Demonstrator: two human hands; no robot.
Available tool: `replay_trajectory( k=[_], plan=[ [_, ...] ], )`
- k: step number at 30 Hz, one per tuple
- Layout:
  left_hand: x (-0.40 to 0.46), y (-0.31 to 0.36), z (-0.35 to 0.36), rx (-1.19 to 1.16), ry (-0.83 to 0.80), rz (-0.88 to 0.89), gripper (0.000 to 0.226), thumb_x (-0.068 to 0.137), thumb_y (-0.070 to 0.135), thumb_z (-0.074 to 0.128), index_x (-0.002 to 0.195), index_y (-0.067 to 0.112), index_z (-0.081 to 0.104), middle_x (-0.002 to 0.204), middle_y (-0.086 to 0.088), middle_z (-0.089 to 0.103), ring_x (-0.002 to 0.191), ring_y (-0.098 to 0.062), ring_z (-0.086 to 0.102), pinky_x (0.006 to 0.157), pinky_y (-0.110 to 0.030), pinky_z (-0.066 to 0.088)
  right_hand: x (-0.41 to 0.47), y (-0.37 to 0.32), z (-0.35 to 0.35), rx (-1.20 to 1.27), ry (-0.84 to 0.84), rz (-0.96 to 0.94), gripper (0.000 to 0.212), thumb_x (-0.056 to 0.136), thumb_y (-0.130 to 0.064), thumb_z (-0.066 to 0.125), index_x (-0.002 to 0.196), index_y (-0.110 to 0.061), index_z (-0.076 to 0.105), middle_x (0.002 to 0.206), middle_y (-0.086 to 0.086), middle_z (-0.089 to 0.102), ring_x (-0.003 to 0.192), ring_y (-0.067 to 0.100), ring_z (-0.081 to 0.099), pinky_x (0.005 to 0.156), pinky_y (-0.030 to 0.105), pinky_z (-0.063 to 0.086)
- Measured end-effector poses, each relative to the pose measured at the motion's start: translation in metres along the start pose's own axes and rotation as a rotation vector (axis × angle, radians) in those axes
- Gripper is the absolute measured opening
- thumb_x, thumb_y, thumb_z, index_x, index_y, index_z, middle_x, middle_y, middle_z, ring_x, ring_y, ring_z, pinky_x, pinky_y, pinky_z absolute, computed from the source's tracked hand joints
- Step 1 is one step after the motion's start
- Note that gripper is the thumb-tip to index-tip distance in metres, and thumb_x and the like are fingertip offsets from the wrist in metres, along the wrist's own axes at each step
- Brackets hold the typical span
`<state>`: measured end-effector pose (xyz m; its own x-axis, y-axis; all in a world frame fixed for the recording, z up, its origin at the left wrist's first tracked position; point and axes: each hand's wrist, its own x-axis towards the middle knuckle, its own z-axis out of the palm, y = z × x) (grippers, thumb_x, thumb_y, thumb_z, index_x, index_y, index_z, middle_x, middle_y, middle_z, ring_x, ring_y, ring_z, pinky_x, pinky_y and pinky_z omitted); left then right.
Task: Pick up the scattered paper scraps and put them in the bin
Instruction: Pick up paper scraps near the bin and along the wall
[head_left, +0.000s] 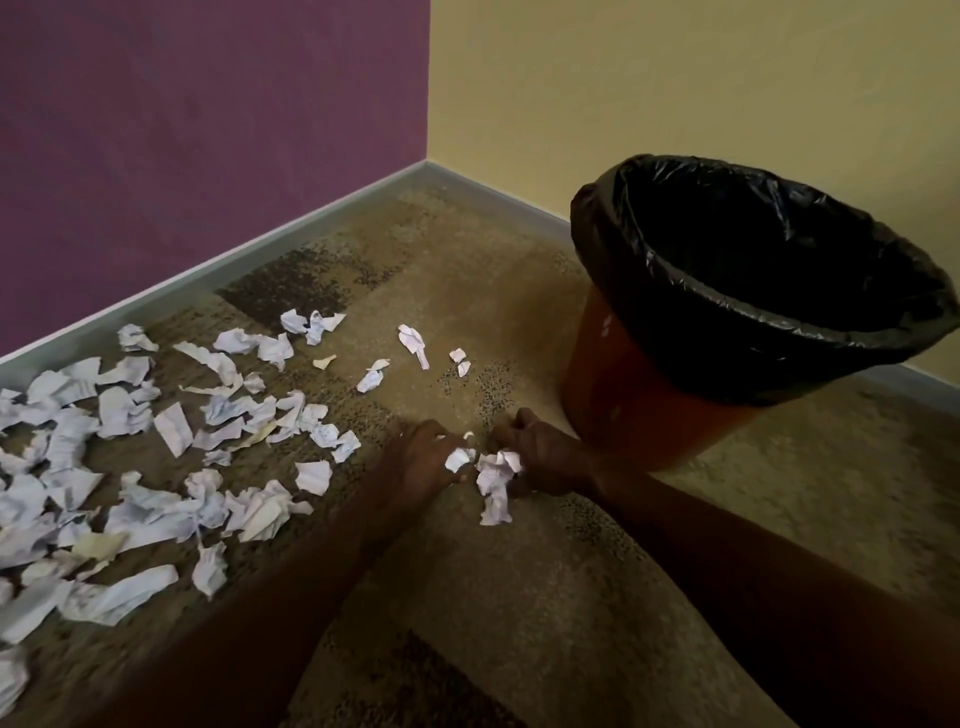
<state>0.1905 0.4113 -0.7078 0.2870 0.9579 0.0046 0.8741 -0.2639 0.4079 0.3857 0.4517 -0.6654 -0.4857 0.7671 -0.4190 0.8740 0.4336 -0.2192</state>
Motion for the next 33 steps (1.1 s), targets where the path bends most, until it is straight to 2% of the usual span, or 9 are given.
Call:
replay_trajectory(
  k=[4, 8, 11, 13, 16, 23, 28, 30, 33],
  plan=[
    [-0.019, 0.011, -0.011, -0.068, -0.025, -0.14, 0.041, 0.095, 0.025, 0.056, 0.135, 0.02, 0.051, 0.139, -0.007, 0.05, 0.125, -0.024, 0.047, 0.103, -0.031, 0.036, -0.019, -0.012, -0.002, 0.047, 0.071, 0.008, 0.047, 0.083, -0.015, 0.072, 0.127, -0.007, 0.057, 0.121, 0.017, 0.053, 0.112, 0.029, 0.05, 0.085, 0.028, 0.039],
    [-0.028, 0.015, -0.029, -0.167, 0.052, -0.264, 0.041, 0.095, 0.021, 0.056, 0.136, 0.016, 0.052, 0.138, -0.007, 0.054, 0.124, -0.023, 0.05, 0.103, -0.029, 0.035, -0.027, -0.018, -0.009, 0.173, 0.142, 0.071, 0.024, 0.071, -0.004, 0.075, 0.095, -0.005, 0.07, 0.097, 0.012, 0.07, 0.086, 0.021, 0.064, 0.062, 0.019, 0.037],
    [-0.031, 0.022, -0.051, -0.339, 0.207, -0.276, 0.025, 0.092, 0.015, 0.062, 0.116, 0.012, 0.066, 0.115, -0.007, 0.068, 0.103, -0.021, 0.062, 0.082, -0.021, 0.04, -0.037, -0.028, -0.031, 0.266, 0.23, 0.098, 0.013, 0.073, -0.005, 0.076, 0.075, -0.013, 0.066, 0.085, 0.007, 0.068, 0.074, 0.012, 0.057, 0.047, 0.008, 0.032],
    [-0.032, 0.032, -0.068, -0.436, 0.317, -0.265, 0.018, 0.09, 0.013, 0.065, 0.108, 0.01, 0.069, 0.104, -0.001, 0.069, 0.089, -0.014, 0.06, 0.071, -0.014, 0.034, -0.043, -0.035, -0.049, 0.322, 0.295, 0.111, 0.028, 0.074, -0.008, 0.076, 0.064, -0.022, 0.054, 0.073, -0.002, 0.061, 0.065, 0.01, 0.055, 0.045, 0.009, 0.029],
    [-0.028, 0.046, -0.093, -0.512, 0.431, -0.266, 0.017, 0.089, 0.017, 0.068, 0.103, 0.008, 0.069, 0.096, -0.001, 0.069, 0.087, -0.019, 0.061, 0.069, -0.016, 0.033, -0.054, -0.046, -0.077, 0.401, 0.346, 0.113, 0.017, 0.077, -0.007, 0.074, 0.073, -0.013, 0.06, 0.063, -0.008, 0.053, 0.054, 0.0, 0.046, 0.04, 0.006, 0.031],
    [-0.009, 0.083, -0.148, -0.643, 0.582, -0.232, 0.023, 0.09, 0.03, 0.066, 0.106, 0.014, 0.069, 0.097, -0.004, 0.072, 0.089, -0.021, 0.065, 0.074, -0.032, 0.05, -0.09, -0.068, -0.143, 0.401, 0.574, 0.09, 0.04, 0.078, -0.01, 0.072, 0.055, -0.021, 0.042, 0.053, -0.01, 0.042, 0.046, 0.003, 0.039, 0.039, 0.011, 0.032],
    [0.01, 0.13, -0.189, -0.817, 0.666, -0.18, 0.018, 0.091, 0.034, 0.063, 0.103, 0.02, 0.066, 0.091, 0.0, 0.071, 0.082, -0.02, 0.068, 0.071, -0.04, 0.059, -0.122, -0.074, -0.188, 0.419, 0.83, -0.011, 0.011, 0.075, -0.012, 0.071, 0.068, -0.01, 0.063, 0.061, -0.004, 0.059, 0.05, 0.001, 0.05, 0.048, 0.022, 0.034],
    [0.02, 0.154, -0.2, -0.831, 0.686, -0.142, 0.018, 0.093, 0.029, 0.061, 0.107, 0.018, 0.065, 0.094, -0.001, 0.071, 0.083, -0.02, 0.067, 0.068, -0.035, 0.056, -0.132, -0.069, -0.204, 0.351, 0.929, -0.023, 0.019, 0.077, -0.019, 0.072, 0.07, -0.004, 0.063, 0.065, 0.005, 0.061, 0.055, 0.013, 0.05, 0.054, 0.028, 0.034],
    [0.042, 0.191, -0.214, -0.869, 0.665, -0.074, 0.016, 0.095, 0.02, 0.057, 0.109, 0.018, 0.063, 0.096, -0.001, 0.069, 0.084, -0.022, 0.066, 0.067, -0.034, 0.055, -0.147, -0.049, -0.224, 0.333, 1.081, -0.033, 0.028, 0.075, -0.024, 0.075, 0.067, -0.001, 0.06, 0.062, 0.01, 0.06, 0.052, 0.014, 0.043, 0.05, 0.019, 0.031]
  ],
)
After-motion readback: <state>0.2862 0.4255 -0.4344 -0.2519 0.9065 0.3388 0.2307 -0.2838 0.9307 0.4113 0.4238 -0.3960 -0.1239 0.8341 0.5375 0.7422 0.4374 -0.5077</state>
